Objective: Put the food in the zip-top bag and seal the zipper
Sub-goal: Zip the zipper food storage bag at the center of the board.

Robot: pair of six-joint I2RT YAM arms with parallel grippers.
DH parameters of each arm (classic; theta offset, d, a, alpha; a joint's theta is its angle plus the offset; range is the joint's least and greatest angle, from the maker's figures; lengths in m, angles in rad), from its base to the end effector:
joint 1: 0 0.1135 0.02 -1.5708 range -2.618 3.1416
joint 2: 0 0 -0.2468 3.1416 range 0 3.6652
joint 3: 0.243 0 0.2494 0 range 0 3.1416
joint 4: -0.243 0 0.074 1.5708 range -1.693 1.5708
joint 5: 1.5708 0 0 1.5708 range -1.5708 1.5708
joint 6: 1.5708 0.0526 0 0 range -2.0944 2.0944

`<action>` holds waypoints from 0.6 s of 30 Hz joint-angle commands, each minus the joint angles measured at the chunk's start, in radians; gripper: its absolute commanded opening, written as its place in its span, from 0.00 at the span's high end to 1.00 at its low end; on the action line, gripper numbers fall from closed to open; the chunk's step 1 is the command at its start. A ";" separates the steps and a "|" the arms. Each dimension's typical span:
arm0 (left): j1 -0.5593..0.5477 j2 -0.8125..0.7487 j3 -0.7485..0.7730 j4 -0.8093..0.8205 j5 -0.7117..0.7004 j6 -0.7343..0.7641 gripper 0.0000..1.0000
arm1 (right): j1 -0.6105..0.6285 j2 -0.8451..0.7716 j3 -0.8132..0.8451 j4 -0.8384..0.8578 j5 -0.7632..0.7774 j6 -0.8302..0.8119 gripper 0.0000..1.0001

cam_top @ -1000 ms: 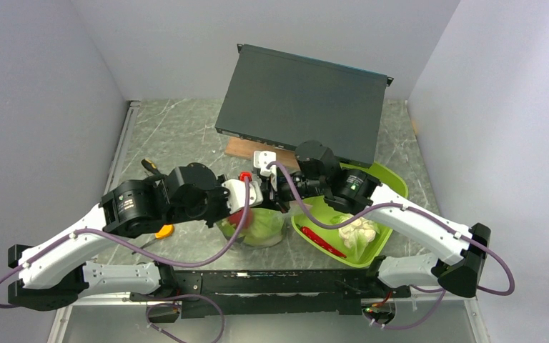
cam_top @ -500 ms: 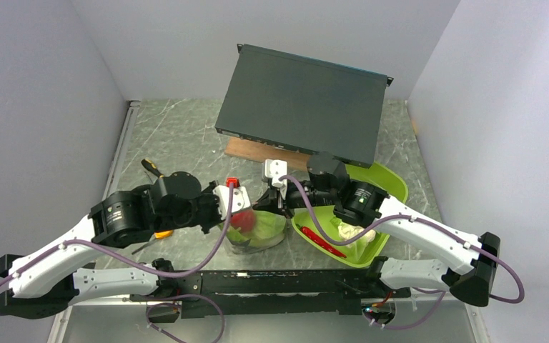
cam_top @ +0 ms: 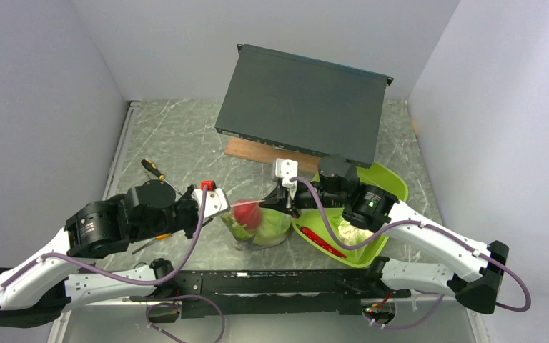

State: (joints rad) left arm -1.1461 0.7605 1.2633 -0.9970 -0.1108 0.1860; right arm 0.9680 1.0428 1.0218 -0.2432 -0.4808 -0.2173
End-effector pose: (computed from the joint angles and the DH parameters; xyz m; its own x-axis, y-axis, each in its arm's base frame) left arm 0.0612 -0.1211 0.3930 -0.0320 0.5169 -0.8555 0.8867 0.4097 0.2144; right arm 0.1248 0.2242 0.3501 0.0675 -0.2391 -0.9686 -0.9923 0.0854 -0.0902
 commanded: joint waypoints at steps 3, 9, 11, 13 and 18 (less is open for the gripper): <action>0.009 -0.018 0.001 -0.041 -0.071 -0.031 0.99 | -0.022 -0.003 0.056 -0.024 -0.002 -0.029 1.00; 0.009 -0.064 0.018 -0.004 -0.094 -0.050 0.01 | -0.021 0.049 0.103 -0.075 -0.040 -0.049 1.00; 0.009 -0.094 0.022 0.009 -0.105 -0.062 0.00 | -0.019 0.059 0.111 -0.067 -0.043 -0.040 1.00; 0.009 -0.119 0.034 0.010 -0.136 -0.086 0.00 | -0.018 0.070 0.116 -0.054 -0.039 -0.028 1.00; 0.009 -0.202 0.080 0.035 -0.343 -0.236 0.00 | -0.002 0.098 0.146 0.013 0.050 0.057 1.00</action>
State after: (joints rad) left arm -1.1393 0.6094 1.2839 -1.0134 -0.2634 0.0914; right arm 0.9527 1.1297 1.0992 -0.3054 -0.4992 -0.2310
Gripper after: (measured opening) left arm 0.996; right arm 0.010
